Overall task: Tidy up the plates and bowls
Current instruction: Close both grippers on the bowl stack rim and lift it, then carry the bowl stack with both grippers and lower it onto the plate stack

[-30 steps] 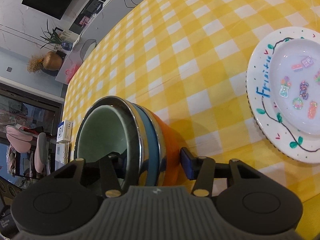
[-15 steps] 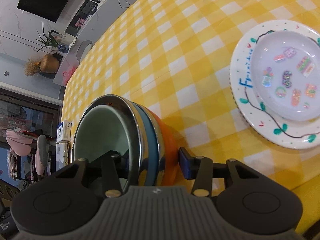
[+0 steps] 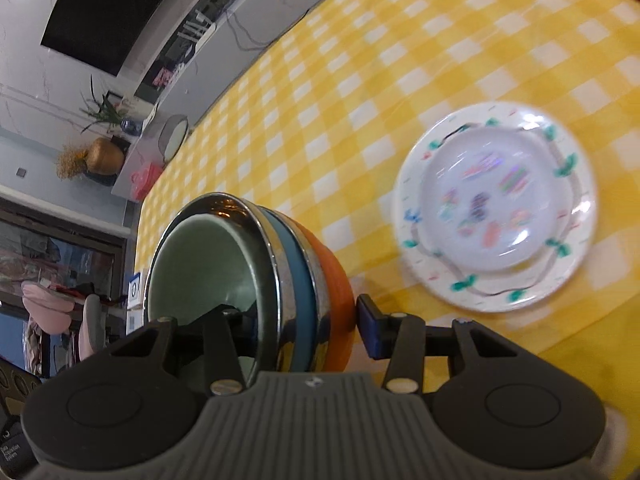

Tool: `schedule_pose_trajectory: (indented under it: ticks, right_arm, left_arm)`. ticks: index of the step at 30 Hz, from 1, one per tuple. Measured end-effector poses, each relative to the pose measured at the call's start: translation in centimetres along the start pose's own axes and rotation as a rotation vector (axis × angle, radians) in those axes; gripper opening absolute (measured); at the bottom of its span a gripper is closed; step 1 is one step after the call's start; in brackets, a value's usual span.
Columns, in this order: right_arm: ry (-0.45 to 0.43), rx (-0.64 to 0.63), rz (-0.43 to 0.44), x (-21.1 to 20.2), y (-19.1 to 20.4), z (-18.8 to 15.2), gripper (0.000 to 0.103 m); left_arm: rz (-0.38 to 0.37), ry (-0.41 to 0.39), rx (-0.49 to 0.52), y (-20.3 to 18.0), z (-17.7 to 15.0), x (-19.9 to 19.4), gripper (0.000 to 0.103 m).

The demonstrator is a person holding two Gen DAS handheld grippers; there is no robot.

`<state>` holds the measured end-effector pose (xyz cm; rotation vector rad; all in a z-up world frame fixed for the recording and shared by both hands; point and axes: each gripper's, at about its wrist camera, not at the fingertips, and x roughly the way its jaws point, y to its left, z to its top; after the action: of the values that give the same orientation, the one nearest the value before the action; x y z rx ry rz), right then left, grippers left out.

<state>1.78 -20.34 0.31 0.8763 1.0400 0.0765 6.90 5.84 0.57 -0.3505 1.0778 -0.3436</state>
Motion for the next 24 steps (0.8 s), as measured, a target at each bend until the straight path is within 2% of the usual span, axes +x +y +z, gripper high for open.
schedule_pose_trajectory:
  ticks: [13, 24]
  right_arm:
    - [-0.09, 0.04, -0.034, -6.3, -5.2, 4.4, 0.044]
    - [-0.055, 0.067, -0.057, -5.9, -8.5, 7.5, 0.044]
  left_arm:
    - [-0.091, 0.052, 0.068, -7.2, 0.0, 3.3, 0.051]
    - [-0.079, 0.109, 0.069, -9.0, 0.6, 7.2, 0.051]
